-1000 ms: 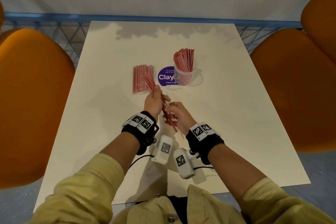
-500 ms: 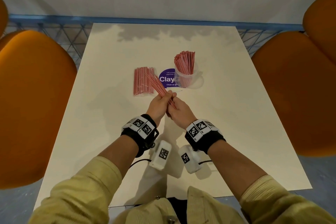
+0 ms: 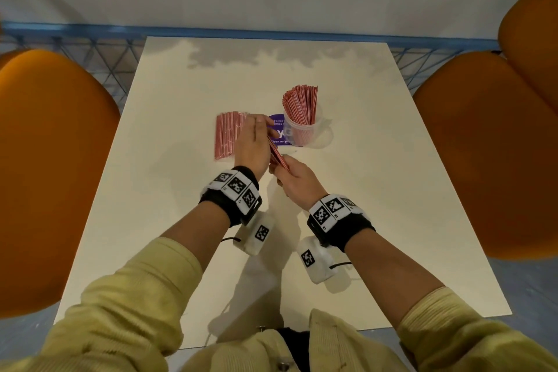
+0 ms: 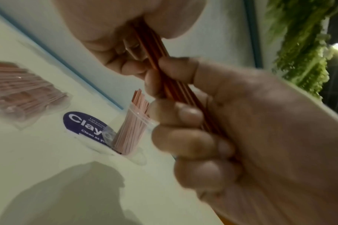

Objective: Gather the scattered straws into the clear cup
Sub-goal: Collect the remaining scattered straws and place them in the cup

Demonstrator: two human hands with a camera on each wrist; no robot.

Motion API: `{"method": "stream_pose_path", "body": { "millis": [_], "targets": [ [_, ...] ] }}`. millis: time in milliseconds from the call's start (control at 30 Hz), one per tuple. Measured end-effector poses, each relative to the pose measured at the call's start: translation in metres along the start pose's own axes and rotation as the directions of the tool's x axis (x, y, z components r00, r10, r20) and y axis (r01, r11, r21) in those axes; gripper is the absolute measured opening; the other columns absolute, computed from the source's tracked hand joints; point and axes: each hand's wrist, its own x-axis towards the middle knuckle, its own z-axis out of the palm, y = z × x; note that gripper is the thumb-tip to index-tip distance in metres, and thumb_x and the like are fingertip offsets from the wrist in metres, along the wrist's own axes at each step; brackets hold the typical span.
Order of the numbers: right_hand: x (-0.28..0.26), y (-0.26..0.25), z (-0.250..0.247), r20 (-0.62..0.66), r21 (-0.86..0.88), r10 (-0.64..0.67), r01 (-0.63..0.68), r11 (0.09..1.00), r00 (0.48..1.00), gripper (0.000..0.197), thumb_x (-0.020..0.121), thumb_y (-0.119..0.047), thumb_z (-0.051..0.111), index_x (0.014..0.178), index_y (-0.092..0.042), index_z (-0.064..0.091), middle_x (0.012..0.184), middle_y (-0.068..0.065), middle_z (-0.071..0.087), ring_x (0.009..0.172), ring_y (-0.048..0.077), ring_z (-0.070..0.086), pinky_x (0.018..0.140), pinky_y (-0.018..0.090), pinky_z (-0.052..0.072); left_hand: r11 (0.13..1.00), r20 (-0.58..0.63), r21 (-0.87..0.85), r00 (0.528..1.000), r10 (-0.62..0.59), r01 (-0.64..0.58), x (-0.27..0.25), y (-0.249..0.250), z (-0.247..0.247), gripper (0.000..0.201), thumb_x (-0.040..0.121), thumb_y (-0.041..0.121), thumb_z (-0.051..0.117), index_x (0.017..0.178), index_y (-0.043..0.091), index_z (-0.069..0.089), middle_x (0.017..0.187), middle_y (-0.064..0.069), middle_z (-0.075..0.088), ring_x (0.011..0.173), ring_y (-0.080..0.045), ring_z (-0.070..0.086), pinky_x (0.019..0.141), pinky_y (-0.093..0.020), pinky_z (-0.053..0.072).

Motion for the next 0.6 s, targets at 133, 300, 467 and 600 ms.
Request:
{"method": "stream_pose_path", "body": {
  "millis": [133,300,467,600],
  "targets": [
    [0.004,0.000,-0.005,-0.028,-0.002,-0.003,0.003,1.000,1.000,0.029,0.092,-0.015,0.047,0.067,-0.030,0.049,0.059,-0.008,0.046,0.054,0.007,0.040,0.056,0.020,0.031,1.000,0.022,0.001,1.000,0.002,-0.002,0.001,-0.008,0.005,0.008,0.098,0.020,0.044,0.102,0.024,0.049,0.075,0.001,0.063,0.061,-0.010,0.060,0.059,-0.024,0.053],
    [0.018,-0.002,-0.014,-0.093,-0.012,-0.003,0.002,1.000,0.996,0.021,0.089,-0.023,0.054,0.068,-0.020,0.055,0.056,-0.006,0.047,0.055,0.013,0.041,0.058,0.025,0.034,0.999,-0.072,0.022,0.997,0.030,-0.028,0.015,-0.002,0.015,0.031,0.098,0.016,0.043,0.128,0.011,0.038,0.077,0.010,0.051,0.060,-0.003,0.052,0.058,-0.017,0.049],
    [0.039,0.000,-0.033,-0.172,0.088,0.074,-0.059,0.994,0.982,0.032,0.086,-0.032,0.057,0.089,0.000,0.062,0.056,-0.004,0.048,0.055,0.013,0.042,0.062,0.032,0.035,0.998,-0.176,-0.028,0.983,0.048,-0.053,0.045,0.009,0.027,0.003,0.098,0.015,0.041,0.101,0.016,0.040,0.064,0.003,0.052,0.054,-0.011,0.050,0.056,-0.027,0.046],
    [0.055,-0.009,-0.042,-0.175,0.091,0.044,-0.028,0.995,0.984,0.025,0.085,-0.025,0.053,0.062,-0.017,0.051,0.054,-0.002,0.045,0.053,0.012,0.039,0.058,0.028,0.032,0.991,-0.059,0.076,0.992,0.111,-0.107,0.051,0.014,0.041,0.001,0.098,0.019,0.042,0.099,0.020,0.042,0.075,-0.004,0.057,0.060,-0.015,0.052,0.058,-0.029,0.046]
  ]
}}
